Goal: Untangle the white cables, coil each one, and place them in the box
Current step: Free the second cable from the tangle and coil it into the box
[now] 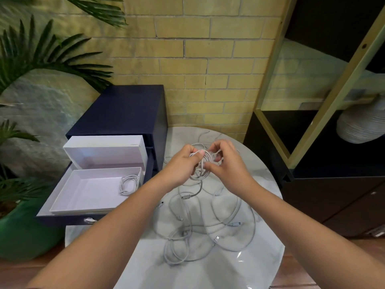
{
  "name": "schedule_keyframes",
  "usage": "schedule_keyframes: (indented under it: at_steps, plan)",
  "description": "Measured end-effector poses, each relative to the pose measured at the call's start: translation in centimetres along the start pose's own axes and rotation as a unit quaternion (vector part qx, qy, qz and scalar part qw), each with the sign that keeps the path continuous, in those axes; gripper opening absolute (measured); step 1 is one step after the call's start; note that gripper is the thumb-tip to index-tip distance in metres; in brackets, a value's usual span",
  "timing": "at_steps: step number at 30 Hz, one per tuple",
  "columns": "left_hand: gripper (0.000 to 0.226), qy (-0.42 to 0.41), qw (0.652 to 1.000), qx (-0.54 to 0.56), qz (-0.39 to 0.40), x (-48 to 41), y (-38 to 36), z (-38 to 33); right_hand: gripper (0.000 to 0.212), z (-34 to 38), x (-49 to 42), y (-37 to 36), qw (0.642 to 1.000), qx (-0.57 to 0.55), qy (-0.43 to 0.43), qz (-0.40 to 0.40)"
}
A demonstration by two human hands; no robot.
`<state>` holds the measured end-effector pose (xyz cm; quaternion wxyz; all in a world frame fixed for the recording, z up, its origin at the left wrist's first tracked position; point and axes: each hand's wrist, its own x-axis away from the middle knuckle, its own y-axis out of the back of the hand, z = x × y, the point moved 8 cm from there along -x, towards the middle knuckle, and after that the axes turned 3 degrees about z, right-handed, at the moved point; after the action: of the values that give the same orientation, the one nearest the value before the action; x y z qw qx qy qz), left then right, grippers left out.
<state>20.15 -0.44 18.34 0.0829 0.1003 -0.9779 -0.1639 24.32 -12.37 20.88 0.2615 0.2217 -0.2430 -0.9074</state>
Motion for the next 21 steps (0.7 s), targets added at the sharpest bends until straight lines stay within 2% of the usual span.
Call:
schedule_keyframes:
  at_steps: [2, 4, 7, 10, 14, 18, 21]
  plan:
    - [0.024, 0.007, 1.0, 0.008, -0.015, -0.2, -0.1, 0.3, 0.029, 1.7, 0.4, 0.8, 0.985, 0.131, 0.098, -0.05]
    - [0.026, 0.01, 0.999, -0.008, -0.034, -0.3, -0.1, 0.5, 0.022, 2.7, 0.9, 0.3, 0.963, 0.205, 0.169, -0.046]
    - [0.027, 0.01, 0.998, -0.015, -0.057, -0.8, -0.2, 0.8, 0.008, 3.1, 1.4, -0.9, 0.945, 0.257, 0.202, -0.023]
    - [0.027, 0.017, 0.998, 0.007, -0.063, -1.0, -0.2, 0.9, 0.01, 2.6, 1.4, -1.7, 0.952, 0.256, 0.169, -0.008]
    - [0.026, 0.022, 0.997, 0.034, -0.061, -1.0, 0.0, 1.0, 0.007, 1.3, 1.2, -2.0, 0.983, 0.156, 0.096, 0.01]
    - [0.025, 0.014, 0.998, 0.012, -0.066, -0.9, 0.1, 1.0, 0.005, 0.7, 0.9, -2.0, 0.995, 0.083, 0.046, -0.002]
    - [0.026, 0.01, 0.998, -0.01, -0.069, -0.7, 0.4, 1.2, 0.009, -0.8, 0.8, -2.6, 0.999, 0.007, -0.047, 0.026]
